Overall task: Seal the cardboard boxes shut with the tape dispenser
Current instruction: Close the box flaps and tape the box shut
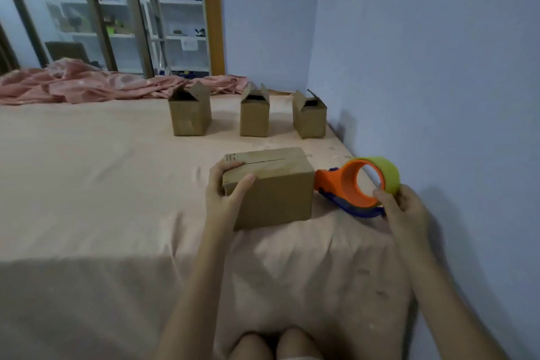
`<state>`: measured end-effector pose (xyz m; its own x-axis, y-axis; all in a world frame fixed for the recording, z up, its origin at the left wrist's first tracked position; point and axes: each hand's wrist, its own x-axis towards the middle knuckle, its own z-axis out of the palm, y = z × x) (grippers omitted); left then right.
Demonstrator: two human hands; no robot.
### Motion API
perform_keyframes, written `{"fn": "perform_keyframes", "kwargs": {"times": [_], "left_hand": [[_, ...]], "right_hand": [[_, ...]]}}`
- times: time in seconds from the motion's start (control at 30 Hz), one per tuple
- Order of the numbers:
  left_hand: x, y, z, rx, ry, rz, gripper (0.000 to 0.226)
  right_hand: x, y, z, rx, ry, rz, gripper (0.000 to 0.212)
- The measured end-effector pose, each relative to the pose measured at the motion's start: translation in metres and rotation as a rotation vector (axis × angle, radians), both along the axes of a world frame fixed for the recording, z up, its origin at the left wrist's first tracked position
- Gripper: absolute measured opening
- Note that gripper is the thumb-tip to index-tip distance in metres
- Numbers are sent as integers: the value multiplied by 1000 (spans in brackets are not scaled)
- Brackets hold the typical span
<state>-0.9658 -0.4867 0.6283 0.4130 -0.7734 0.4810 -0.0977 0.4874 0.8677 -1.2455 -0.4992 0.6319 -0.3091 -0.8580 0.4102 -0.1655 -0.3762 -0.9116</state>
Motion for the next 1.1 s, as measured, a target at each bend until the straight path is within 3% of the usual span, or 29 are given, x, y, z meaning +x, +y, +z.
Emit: {"fn": "perform_keyframes", "kwargs": {"times": [0.1, 0.27, 0.33, 0.43, 0.57, 0.7, 0.83, 1.1], "left_hand": [[-2, 1, -3, -7, 7, -5, 33], [0, 0, -2, 7, -1, -11, 34], [-1, 0, -2, 6, -4, -5, 33], [-2, 2, -1, 15, -5, -5, 32], [-1, 2, 1, 18, -8, -4, 33], [-1, 1, 3, 28, -4, -6, 32], [-1, -1, 2, 37, -6, 6, 22], [1, 0, 3, 45, -17, -7, 20]], "right_hand": [[-10, 0, -19, 41, 65, 20, 24], [-19, -2, -42, 186, 223, -64, 59], [-16, 0, -40, 130, 337, -153, 58], [-8, 4, -35, 1, 471, -296, 38], [-7, 7, -40, 157, 404, -258, 35], [-14, 4, -42, 327, 470, -120, 81], [-28, -6, -39, 291, 524, 157, 113], [-22, -2, -34, 173, 229, 221, 95]]}}
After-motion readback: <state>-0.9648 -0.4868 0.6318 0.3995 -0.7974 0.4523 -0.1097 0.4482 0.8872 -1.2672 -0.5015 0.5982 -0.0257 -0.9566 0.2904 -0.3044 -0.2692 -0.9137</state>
